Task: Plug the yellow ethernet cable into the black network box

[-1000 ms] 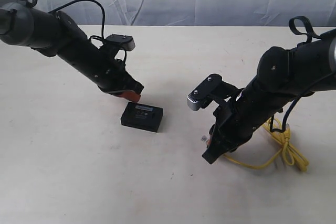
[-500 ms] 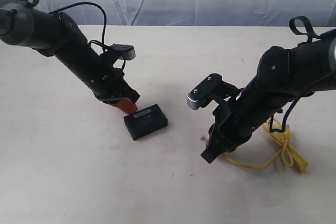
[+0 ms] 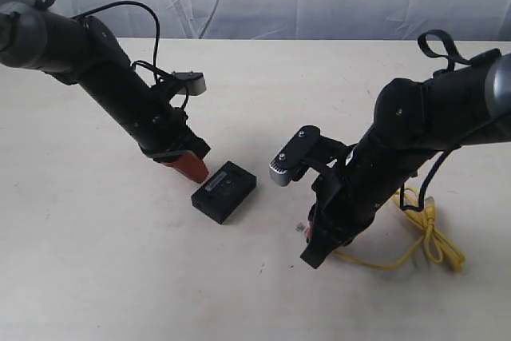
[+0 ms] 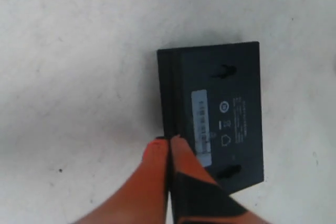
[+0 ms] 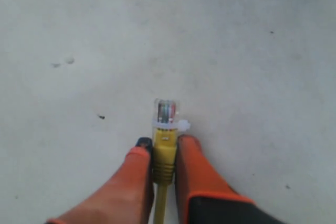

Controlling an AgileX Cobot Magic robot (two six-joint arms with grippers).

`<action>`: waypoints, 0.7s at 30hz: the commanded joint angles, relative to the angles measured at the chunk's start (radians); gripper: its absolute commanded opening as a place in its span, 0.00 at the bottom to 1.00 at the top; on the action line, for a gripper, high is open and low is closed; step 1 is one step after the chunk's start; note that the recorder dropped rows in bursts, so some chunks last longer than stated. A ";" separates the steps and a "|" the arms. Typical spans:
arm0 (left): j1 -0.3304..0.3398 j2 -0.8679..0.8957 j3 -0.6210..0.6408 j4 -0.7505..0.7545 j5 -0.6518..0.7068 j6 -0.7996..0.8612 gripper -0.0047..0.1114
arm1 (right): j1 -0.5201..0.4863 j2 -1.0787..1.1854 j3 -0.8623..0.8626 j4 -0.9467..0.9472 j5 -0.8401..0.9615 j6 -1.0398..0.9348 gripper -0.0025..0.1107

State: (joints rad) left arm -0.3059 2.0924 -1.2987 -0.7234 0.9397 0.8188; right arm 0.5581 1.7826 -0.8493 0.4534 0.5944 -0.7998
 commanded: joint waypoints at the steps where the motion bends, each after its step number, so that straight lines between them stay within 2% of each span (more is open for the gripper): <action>1: 0.037 -0.039 0.016 -0.022 -0.012 -0.009 0.04 | 0.002 -0.009 -0.078 -0.100 0.132 0.108 0.01; 4: 0.066 -0.039 0.023 -0.034 0.003 -0.009 0.04 | 0.002 -0.009 -0.137 -0.167 0.194 0.206 0.01; 10: 0.094 -0.039 0.025 -0.071 -0.001 0.046 0.04 | 0.002 0.039 -0.240 -0.201 0.306 0.238 0.01; 16: 0.094 -0.039 0.025 -0.105 0.008 0.149 0.04 | 0.013 0.122 -0.364 -0.224 0.398 0.277 0.01; 21: 0.094 -0.018 0.025 -0.144 0.013 0.211 0.04 | 0.051 0.151 -0.416 -0.233 0.393 0.279 0.01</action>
State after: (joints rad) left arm -0.2138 2.0650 -1.2788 -0.8332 0.9408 0.9896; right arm 0.5909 1.9229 -1.2402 0.2294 0.9801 -0.5246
